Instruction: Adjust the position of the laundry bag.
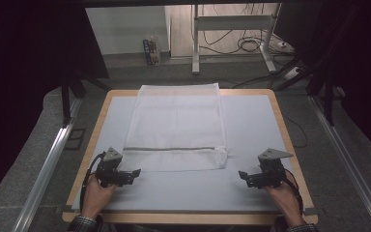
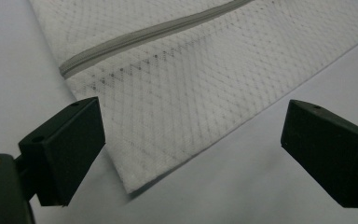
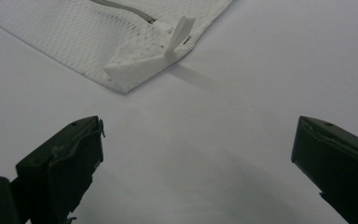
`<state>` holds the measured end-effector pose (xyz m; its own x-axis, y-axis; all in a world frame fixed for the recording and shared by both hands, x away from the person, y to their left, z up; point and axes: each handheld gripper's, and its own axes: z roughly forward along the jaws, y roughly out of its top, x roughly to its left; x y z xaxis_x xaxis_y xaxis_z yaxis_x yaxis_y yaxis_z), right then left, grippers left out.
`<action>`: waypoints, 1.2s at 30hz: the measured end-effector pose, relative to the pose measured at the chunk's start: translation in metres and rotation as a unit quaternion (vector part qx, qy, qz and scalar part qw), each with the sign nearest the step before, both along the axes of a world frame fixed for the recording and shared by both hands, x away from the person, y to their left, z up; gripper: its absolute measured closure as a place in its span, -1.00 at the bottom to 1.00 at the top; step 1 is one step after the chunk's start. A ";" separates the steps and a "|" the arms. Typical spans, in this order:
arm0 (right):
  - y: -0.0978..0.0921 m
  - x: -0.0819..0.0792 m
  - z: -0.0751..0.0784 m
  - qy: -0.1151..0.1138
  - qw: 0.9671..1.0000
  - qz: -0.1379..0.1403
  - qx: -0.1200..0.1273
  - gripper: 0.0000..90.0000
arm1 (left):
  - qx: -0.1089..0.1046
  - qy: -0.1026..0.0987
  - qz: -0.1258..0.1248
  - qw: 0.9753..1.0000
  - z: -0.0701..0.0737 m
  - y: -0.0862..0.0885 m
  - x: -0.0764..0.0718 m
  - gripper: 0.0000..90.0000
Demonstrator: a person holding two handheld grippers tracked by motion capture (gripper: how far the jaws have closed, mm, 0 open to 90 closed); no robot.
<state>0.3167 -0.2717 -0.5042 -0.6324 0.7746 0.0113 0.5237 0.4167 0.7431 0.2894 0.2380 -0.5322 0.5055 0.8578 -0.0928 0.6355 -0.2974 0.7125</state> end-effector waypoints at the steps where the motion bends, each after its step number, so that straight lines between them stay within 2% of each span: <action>1: 0.000 0.001 0.000 -0.001 1.000 0.000 -0.001 -0.96 | 0.000 0.001 0.000 1.000 0.000 0.001 0.001 -0.86; 6: 0.003 0.004 0.000 -0.003 1.000 -0.006 -0.001 -0.97 | -0.012 0.005 0.005 1.000 -0.001 0.005 0.007 -0.87; 7: 0.003 0.006 0.001 0.001 1.000 -0.002 0.006 -0.98 | -0.024 0.005 0.006 1.000 0.000 0.007 0.009 -0.88; 8: 0.003 0.006 0.001 0.001 1.000 -0.002 0.006 -0.98 | -0.024 0.005 0.006 1.000 0.000 0.007 0.009 -0.88; 9: 0.004 0.008 0.000 0.004 1.000 0.002 0.017 -0.98 | -0.029 0.006 0.008 1.000 0.000 0.009 0.011 -0.88; 11: 0.005 0.008 0.000 0.005 1.000 0.003 0.016 -0.98 | -0.031 0.006 0.007 0.999 0.000 0.009 0.012 -0.89; 14: 0.008 0.010 0.000 0.010 1.000 0.006 0.009 -0.98 | -0.022 0.003 0.010 1.000 -0.001 0.008 0.014 -0.86; 15: 0.011 0.012 0.001 0.012 1.000 0.005 0.005 -0.91 | -0.014 0.002 0.010 1.000 -0.001 0.007 0.016 -0.83; 19: 0.017 0.017 0.005 0.026 1.000 0.002 0.007 -0.76 | -0.010 -0.003 0.010 1.000 0.000 0.007 0.019 -0.74; 23: 0.021 0.023 0.005 0.031 1.000 0.001 0.003 -0.66 | -0.002 -0.009 0.020 1.000 0.000 0.009 0.025 -0.67; 29: 0.027 0.034 0.006 0.022 1.000 -0.006 0.004 -0.41 | 0.005 -0.018 0.030 0.999 0.002 0.013 0.033 -0.60; 31: 0.029 0.038 0.007 0.018 1.000 -0.005 0.006 -0.36 | -0.002 -0.020 0.038 0.999 0.003 0.015 0.037 -0.60; 36: 0.037 0.048 0.008 0.011 1.000 -0.005 0.005 -0.28 | 0.003 -0.025 0.035 0.999 0.004 0.017 0.046 -0.58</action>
<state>0.3650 -0.2349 -0.4965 -0.6238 0.7809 0.0324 0.5441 0.4042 0.7352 0.3350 0.2550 -0.5285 0.4477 0.8919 -0.0637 0.6192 -0.2578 0.7418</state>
